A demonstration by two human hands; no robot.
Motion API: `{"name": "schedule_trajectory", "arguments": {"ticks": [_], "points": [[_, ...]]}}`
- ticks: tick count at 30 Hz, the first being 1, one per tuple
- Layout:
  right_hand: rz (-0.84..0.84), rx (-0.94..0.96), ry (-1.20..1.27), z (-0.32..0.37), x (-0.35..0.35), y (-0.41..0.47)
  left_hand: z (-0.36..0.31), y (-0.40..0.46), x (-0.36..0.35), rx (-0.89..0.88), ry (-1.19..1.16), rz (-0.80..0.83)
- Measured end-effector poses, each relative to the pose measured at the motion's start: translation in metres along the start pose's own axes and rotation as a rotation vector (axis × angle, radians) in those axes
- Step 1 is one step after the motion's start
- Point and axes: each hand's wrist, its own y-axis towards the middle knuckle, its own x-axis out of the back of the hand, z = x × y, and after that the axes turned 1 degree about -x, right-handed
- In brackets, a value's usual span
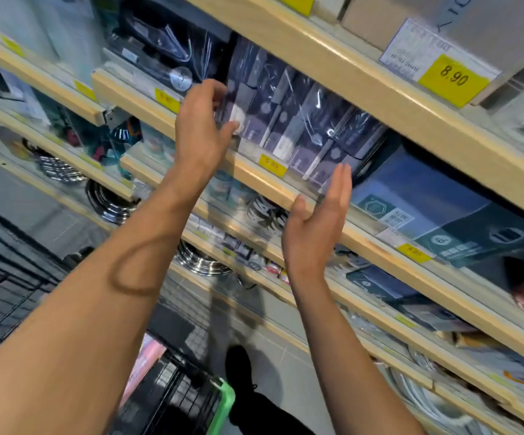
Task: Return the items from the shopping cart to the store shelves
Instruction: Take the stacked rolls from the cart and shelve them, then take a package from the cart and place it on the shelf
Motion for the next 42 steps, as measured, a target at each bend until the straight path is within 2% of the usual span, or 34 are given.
{"name": "schedule_trajectory", "arguments": {"ticks": [3, 5, 7, 9, 11, 13, 15, 18, 21, 24, 26, 29, 32, 34, 38, 42], "points": [[0.086, 0.081, 0.07, 0.008, -0.013, -0.036, 0.014, -0.025, 0.017, -0.044, -0.112, -0.023], [0.182, 0.097, 0.102, 0.014, -0.025, -0.065, 0.025, -0.049, 0.04, -0.042, -0.082, -0.014], [0.345, 0.089, 0.102, 0.011, -0.036, -0.098, 0.042, -0.075, 0.067, -0.036, 0.002, 0.026], [0.582, 0.026, 0.058, 0.012, -0.043, -0.132, 0.064, -0.106, 0.102, -0.026, 0.146, 0.131], [0.891, 0.002, -0.121, 0.013, -0.047, -0.159, 0.084, -0.141, 0.144, 0.025, 0.292, 0.232], [1.168, 0.105, -0.406, 0.016, -0.049, -0.181, 0.107, -0.184, 0.189, 0.099, 0.412, 0.235], [1.266, 0.129, -0.578, 0.014, -0.05, -0.194, 0.122, -0.229, 0.228, 0.219, 0.479, 0.173], [1.279, 0.261, -0.68, 0.003, -0.046, -0.217, 0.133, -0.299, 0.283, 0.458, 0.595, 0.06], [1.251, 0.347, -0.646, -0.007, -0.046, -0.228, 0.131, -0.366, 0.326, 0.679, 0.656, -0.126], [1.198, 0.373, -0.638, -0.011, -0.049, -0.23, 0.118, -0.418, 0.339, 0.859, 0.716, -0.321], [1.191, 0.41, -0.623, -0.015, -0.044, -0.231, 0.107, -0.446, 0.332, 0.956, 0.739, -0.388], [1.175, 0.452, -0.619, -0.028, -0.034, -0.227, 0.095, -0.483, 0.312, 1.149, 0.708, -0.355], [1.17, 0.434, -0.592, -0.041, -0.024, -0.226, 0.083, -0.513, 0.282, 1.348, 0.522, -0.254], [1.146, 0.443, -0.56, -0.044, -0.024, -0.225, 0.079, -0.528, 0.267, 1.376, 0.537, -0.178], [1.13, 0.477, -0.551, -0.05, -0.018, -0.223, 0.074, -0.538, 0.258, 1.39, 0.592, -0.153], [1.087, 0.509, -0.555, -0.064, -0.01, -0.224, 0.069, -0.538, 0.261, 1.443, 0.584, -0.043]]}}
